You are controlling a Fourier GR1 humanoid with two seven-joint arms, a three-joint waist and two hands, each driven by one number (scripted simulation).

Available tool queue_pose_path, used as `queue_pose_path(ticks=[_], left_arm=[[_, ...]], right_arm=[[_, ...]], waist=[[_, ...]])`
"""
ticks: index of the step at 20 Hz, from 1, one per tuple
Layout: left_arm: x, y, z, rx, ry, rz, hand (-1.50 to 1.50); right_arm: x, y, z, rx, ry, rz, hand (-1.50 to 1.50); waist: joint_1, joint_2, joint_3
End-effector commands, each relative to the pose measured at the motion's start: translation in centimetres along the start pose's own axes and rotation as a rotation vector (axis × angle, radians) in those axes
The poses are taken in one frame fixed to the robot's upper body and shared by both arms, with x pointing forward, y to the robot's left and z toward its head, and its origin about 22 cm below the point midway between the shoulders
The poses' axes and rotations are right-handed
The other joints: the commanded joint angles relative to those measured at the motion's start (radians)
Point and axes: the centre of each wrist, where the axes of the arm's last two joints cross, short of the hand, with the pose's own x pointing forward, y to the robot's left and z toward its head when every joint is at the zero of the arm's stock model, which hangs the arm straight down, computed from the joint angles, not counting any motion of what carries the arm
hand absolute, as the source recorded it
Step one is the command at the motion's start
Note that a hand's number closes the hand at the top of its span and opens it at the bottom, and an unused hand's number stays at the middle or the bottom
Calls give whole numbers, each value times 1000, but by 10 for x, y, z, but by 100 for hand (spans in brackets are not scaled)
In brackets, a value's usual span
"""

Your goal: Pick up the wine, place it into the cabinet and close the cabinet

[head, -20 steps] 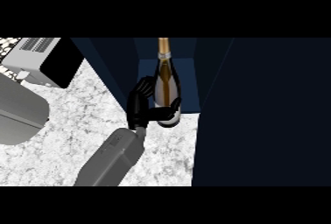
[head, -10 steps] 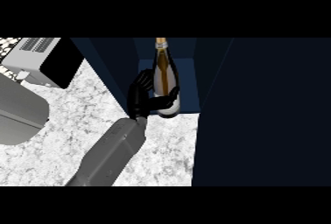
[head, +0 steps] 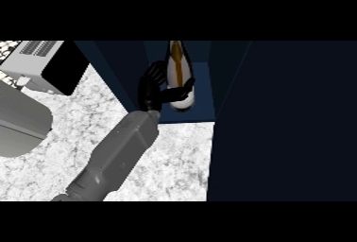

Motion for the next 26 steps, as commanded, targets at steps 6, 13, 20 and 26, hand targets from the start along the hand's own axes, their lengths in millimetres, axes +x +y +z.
queue_pose_path(ticks=[6,13,20,26], left_arm=[[34,-12,-32,47,-66,-82,150],[51,-7,-51,167,-152,-300,-150],[49,18,-60,210,-129,-433,-150],[48,39,-64,242,-97,-452,-150]], right_arm=[[32,0,20,33,-58,-55,-150],[23,3,21,47,-61,-66,-150],[18,3,21,53,-78,-74,-150],[26,8,27,84,-76,-67,-150]], waist=[[2,-3,1],[-17,0,2],[-29,8,1],[-34,9,0]])
